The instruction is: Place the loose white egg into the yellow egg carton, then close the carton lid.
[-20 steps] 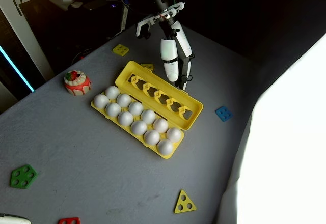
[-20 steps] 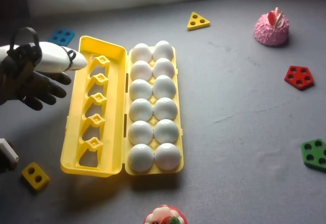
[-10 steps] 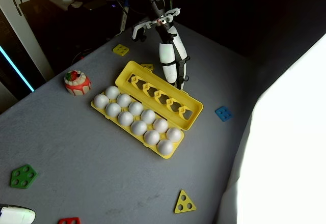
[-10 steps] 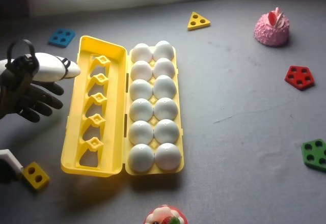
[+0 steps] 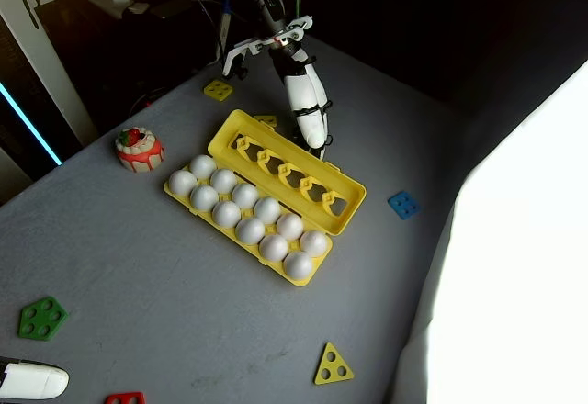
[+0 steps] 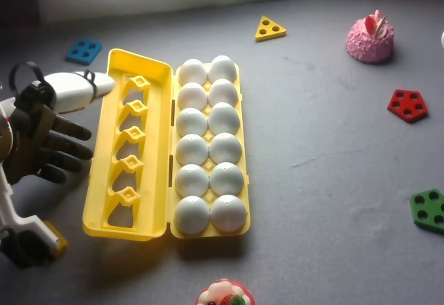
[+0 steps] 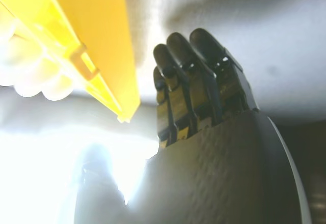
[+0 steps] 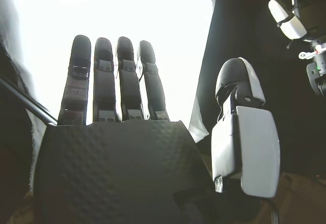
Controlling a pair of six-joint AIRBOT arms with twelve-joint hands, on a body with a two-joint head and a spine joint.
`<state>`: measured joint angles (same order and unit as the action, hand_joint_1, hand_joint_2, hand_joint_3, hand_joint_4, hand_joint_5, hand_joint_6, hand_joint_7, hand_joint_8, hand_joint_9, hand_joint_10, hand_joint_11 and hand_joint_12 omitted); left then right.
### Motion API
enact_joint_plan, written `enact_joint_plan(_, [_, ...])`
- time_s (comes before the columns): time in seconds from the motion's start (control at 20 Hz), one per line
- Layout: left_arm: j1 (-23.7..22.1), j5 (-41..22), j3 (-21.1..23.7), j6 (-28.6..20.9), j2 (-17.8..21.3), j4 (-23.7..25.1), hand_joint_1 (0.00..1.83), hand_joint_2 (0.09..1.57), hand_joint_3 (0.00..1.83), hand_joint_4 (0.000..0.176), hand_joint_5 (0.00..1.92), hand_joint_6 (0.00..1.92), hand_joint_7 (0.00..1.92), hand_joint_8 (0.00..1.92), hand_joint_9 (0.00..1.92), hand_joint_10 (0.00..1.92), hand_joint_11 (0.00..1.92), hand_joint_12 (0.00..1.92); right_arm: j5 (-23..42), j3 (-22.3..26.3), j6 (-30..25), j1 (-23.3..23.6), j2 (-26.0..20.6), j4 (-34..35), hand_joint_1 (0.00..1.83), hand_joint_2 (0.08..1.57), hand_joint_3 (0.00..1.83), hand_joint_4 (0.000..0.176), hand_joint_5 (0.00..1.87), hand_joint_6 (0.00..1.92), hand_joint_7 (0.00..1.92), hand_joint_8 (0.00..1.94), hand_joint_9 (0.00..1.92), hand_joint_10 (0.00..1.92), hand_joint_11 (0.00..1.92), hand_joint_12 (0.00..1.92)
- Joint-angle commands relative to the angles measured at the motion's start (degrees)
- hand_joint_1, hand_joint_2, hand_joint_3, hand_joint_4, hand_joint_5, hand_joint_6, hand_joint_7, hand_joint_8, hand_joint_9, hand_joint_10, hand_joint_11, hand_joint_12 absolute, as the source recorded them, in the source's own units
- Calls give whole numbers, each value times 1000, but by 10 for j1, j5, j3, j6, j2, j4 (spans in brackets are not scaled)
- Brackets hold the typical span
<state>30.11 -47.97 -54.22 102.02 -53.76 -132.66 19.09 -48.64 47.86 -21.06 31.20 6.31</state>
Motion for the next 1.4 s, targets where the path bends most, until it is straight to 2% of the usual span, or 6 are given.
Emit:
enact_joint_plan(0.0, [-9, 1, 1, -5, -2, 27, 94, 1251, 30, 10, 320, 48, 364, 511, 204, 973, 0, 1595, 71, 0, -2, 5, -4, 3, 239, 1148, 0, 0, 301, 9, 281, 3, 206, 39, 0, 598])
enact_joint_plan(0.55, [-62, -18, 6, 0, -9, 26, 84, 1261, 0, 0, 370, 18, 411, 475, 296, 883, 76, 1507, 75, 5, -1, 4, -4, 3, 246, 1162, 2, 0, 248, 1, 253, 0, 204, 31, 0, 602])
enact_joint_plan(0.65, [-79, -27, 6, 8, -11, 26, 102, 1296, 2, 0, 485, 51, 499, 456, 354, 866, 111, 1482, 77, 6, -1, 4, -3, 3, 242, 1154, 0, 0, 289, 13, 301, 7, 229, 35, 0, 776])
enact_joint_plan(0.95, [-133, -49, 12, 31, -16, 26, 85, 1280, 0, 4, 500, 44, 480, 507, 320, 920, 108, 1466, 81, 11, 1, 4, -3, 3, 269, 1144, 0, 0, 355, 36, 358, 16, 259, 41, 0, 837])
enact_joint_plan(1.15, [-185, -76, 34, 64, -16, 20, 277, 1241, 0, 1, 561, 24, 557, 435, 459, 814, 248, 1394, 82, 12, 1, 4, -3, 3, 283, 1148, 1, 0, 317, 15, 319, 2, 236, 30, 0, 803])
enact_joint_plan(1.35, [-208, -88, 66, 76, -16, 17, 227, 1256, 0, 0, 583, 18, 622, 326, 516, 678, 296, 1304, 84, 13, 1, 4, -3, 3, 276, 1142, 0, 0, 328, 18, 336, 6, 266, 42, 0, 845])
